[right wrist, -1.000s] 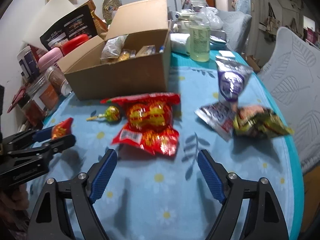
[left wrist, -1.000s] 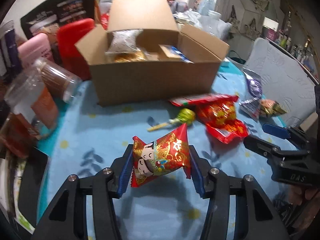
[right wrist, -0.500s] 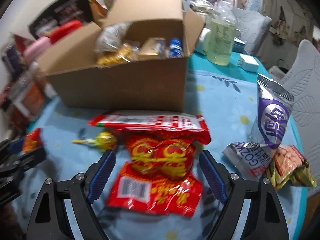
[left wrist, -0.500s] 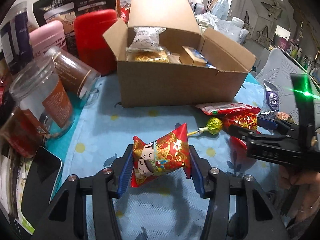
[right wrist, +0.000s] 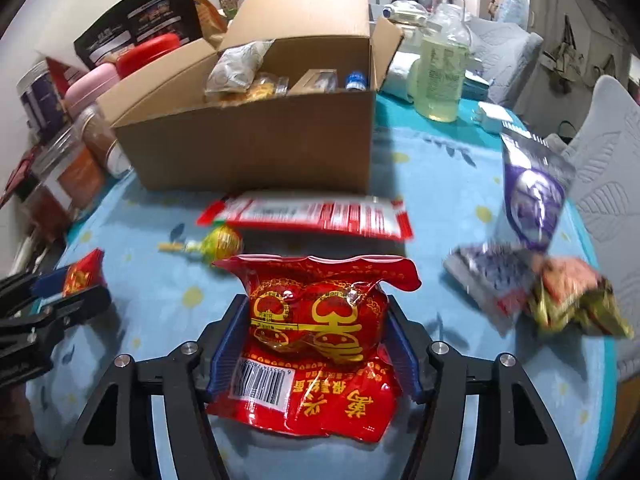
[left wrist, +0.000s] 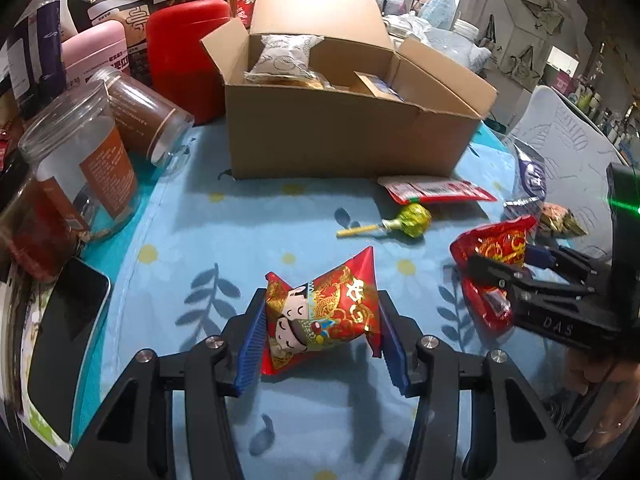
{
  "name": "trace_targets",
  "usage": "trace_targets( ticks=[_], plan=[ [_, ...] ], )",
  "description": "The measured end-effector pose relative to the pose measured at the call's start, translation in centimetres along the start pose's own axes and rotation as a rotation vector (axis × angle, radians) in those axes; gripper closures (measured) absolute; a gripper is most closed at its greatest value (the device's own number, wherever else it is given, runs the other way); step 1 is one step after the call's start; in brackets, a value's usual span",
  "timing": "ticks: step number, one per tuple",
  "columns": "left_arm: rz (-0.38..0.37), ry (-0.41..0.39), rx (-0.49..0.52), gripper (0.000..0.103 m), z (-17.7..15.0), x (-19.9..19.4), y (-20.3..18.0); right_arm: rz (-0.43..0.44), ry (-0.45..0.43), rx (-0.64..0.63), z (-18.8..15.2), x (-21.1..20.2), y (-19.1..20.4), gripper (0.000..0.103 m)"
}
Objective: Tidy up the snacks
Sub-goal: 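Grasp the small red candy pack with the left gripper while the right gripper grasps the large red bag, then lift both red packs and carry them toward the cardboard box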
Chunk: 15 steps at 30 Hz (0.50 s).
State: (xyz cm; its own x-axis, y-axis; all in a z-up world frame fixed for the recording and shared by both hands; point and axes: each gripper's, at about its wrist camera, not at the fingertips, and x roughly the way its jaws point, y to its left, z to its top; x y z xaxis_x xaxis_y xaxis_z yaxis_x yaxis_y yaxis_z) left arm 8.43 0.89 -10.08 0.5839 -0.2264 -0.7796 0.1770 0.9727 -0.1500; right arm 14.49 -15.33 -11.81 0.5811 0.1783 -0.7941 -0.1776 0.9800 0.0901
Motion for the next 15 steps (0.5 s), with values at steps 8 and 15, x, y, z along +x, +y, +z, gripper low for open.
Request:
trace_targets(
  ticks=[8, 15],
  plan=[
    [-0.033, 0.027, 0.039, 0.052, -2.0, -1.2, -1.3, 0.062, 0.021, 0.009, -3.6, -2.5, 0.0, 0.038],
    [-0.061, 0.067, 0.081, 0.052, -4.0, -1.2, -2.3, 0.057, 0.039, -0.019, -5.7, -4.2, 0.9, 0.036]
  ],
)
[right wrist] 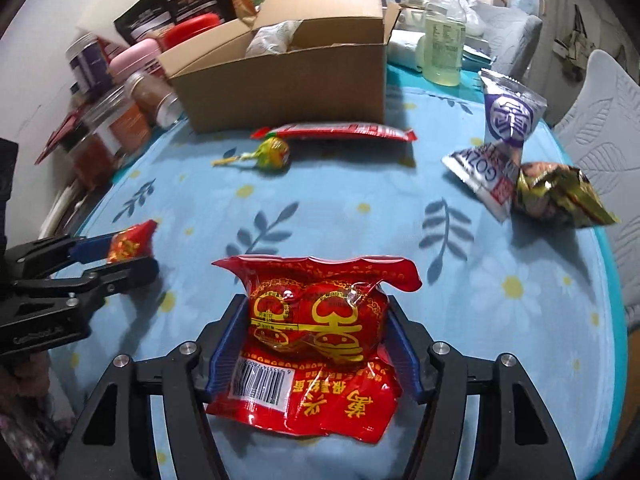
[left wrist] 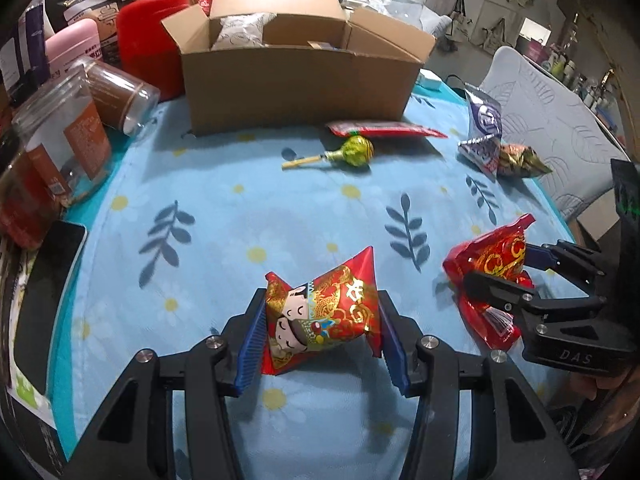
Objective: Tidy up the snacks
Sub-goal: 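Lift both red packs and carry them toward the cardboard box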
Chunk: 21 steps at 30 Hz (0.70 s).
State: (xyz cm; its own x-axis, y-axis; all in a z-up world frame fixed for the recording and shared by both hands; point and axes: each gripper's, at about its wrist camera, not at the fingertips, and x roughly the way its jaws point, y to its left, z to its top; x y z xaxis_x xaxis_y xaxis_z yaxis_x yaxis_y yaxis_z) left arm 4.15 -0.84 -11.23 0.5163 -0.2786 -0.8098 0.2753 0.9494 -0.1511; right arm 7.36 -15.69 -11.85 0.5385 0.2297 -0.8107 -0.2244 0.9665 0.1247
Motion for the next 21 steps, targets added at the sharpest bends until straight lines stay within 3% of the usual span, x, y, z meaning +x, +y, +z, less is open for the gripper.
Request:
trace_targets(
  ticks=[2, 9, 14, 18, 21],
  plan=[
    [0.004, 0.004, 0.001, 0.052, -0.2, 0.2, 0.0, -0.020, -0.012, -0.006, -0.3, 0.0, 0.3, 0.035],
    [0.039, -0.002, 0.032, 0.052, -0.5, 0.7, -0.5, -0.094, 0.008, -0.100, -0.7, 1.3, 2.2, 0.016],
    [0.046, -0.023, 0.027, 0.052, -0.7, 0.7, -0.5, -0.094, -0.012, -0.073, -0.8, 1.3, 1.9, 0.016],
    [0.037, -0.045, 0.038, 0.052, -1.0, 0.6, -0.4, -0.094, -0.026, -0.072, -0.7, 1.2, 1.7, 0.026],
    [0.042, -0.044, 0.031, 0.053, -1.0, 0.4, -0.3, -0.095, -0.037, -0.068, -0.6, 1.2, 1.7, 0.028]
  ],
)
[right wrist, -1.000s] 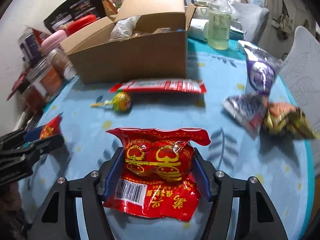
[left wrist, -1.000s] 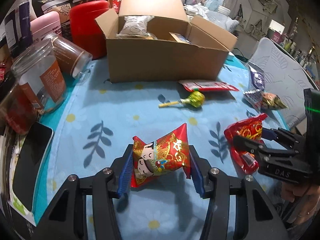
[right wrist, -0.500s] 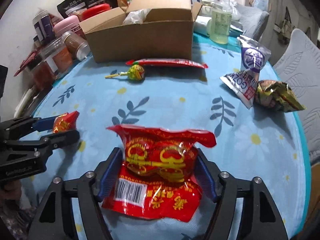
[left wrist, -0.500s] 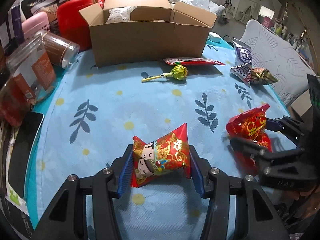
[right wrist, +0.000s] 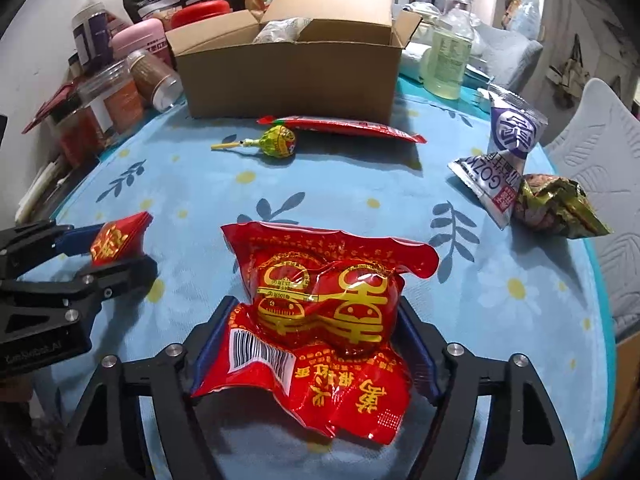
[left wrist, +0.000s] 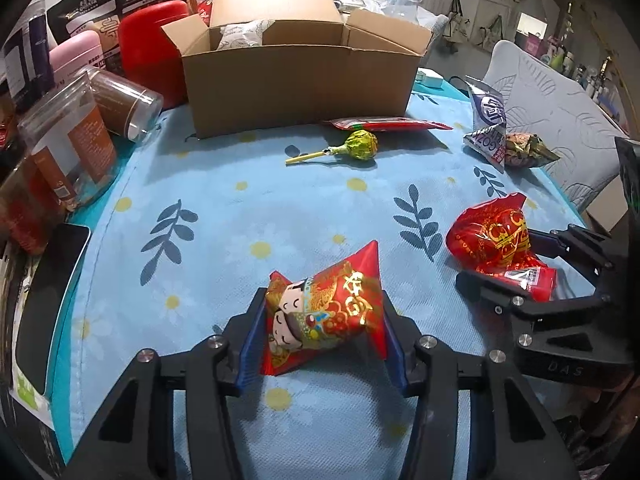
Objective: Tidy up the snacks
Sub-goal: 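Lift both red packs and carry them toward the cardboard box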
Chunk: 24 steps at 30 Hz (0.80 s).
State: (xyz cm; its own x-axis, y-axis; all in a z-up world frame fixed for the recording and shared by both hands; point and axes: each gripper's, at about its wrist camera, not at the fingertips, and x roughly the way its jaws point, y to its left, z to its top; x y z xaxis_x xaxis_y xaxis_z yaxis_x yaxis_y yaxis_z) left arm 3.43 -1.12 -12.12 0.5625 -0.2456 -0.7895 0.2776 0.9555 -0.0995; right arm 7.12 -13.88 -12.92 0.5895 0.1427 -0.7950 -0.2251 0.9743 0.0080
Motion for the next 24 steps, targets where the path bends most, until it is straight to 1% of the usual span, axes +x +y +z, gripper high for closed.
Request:
trace_targets(
  ticks=[3, 9, 16, 20, 24],
  plan=[
    [-0.006, 0.002, -0.029, 0.053, 0.0, -0.3, 0.6, 0.015, -0.019, 0.023, 0.0, -0.1, -0.3, 0.030],
    [-0.001, -0.013, -0.044, 0.054, 0.4, -1.2, 1.2, 0.070, -0.046, 0.063, 0.1, -0.8, -0.7, 0.030],
    [-0.022, -0.070, -0.025, 0.054, 2.3, -2.9, 1.3, 0.112, -0.095, 0.076, 0.9, -2.6, -0.5, 0.030],
    [-0.010, -0.105, -0.006, 0.054, 3.3, -3.9, 1.0, 0.176, -0.114, 0.102, 1.8, -3.4, -0.7, 0.030],
    [-0.024, -0.124, -0.006, 0.054, 4.3, -4.5, 1.0, 0.212, -0.135, 0.094, 2.9, -4.2, -0.6, 0.030]
  ],
)
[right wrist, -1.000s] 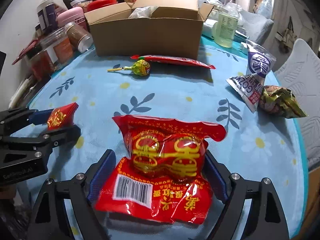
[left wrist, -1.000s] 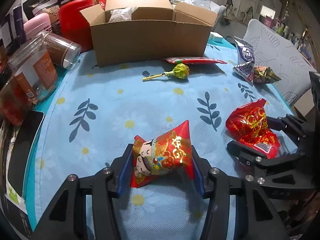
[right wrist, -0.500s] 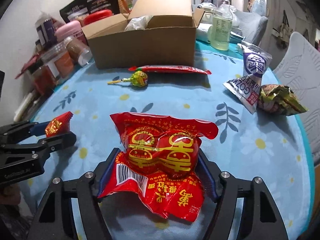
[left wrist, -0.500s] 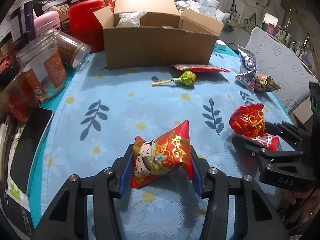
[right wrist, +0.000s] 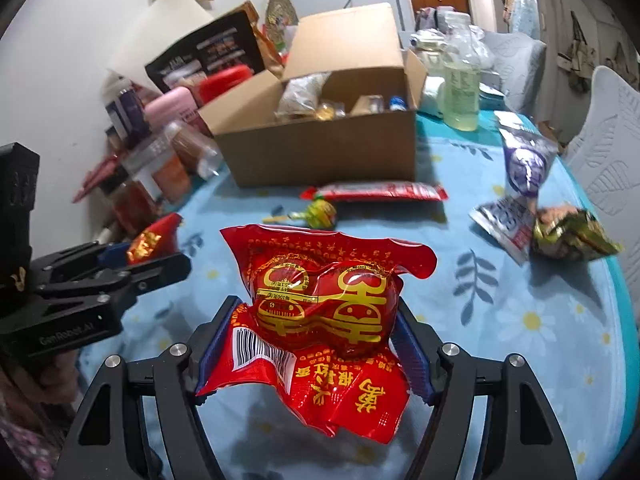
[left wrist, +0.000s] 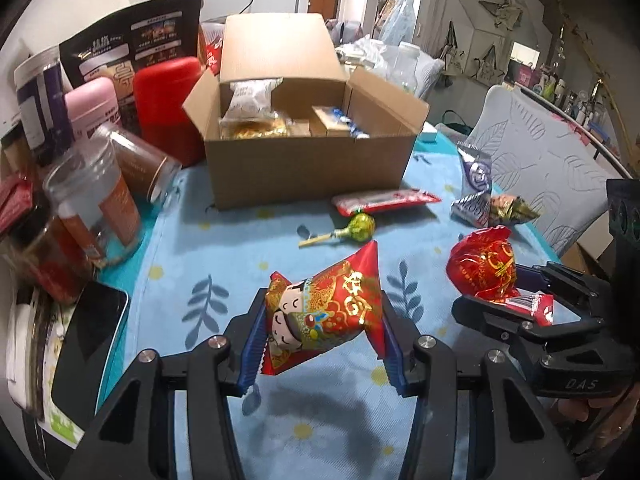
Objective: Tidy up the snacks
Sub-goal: 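Lift both red packs and carry them toward the cardboard box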
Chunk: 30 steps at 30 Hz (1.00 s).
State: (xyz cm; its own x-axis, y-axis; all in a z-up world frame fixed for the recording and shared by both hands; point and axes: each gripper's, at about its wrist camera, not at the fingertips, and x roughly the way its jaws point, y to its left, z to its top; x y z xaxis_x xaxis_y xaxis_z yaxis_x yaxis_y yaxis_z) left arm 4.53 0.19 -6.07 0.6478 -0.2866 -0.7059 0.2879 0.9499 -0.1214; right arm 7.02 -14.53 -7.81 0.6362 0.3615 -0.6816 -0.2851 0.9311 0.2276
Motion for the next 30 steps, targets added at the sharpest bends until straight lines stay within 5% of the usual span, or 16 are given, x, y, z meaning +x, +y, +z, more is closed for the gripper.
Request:
trace_targets(
  ticks=[14, 30],
  plan=[
    [-0.038, -0.086, 0.033, 0.054, 4.4, -1.2, -0.9, 0.060, -0.082, -0.077, 4.9, -1.6, 1.3, 0.030],
    [0.003, -0.243, 0.038, 0.054, 11.9, -1.5, 0.6, 0.111, -0.161, -0.128, 12.6, -1.8, 1.3, 0.030]
  ],
)
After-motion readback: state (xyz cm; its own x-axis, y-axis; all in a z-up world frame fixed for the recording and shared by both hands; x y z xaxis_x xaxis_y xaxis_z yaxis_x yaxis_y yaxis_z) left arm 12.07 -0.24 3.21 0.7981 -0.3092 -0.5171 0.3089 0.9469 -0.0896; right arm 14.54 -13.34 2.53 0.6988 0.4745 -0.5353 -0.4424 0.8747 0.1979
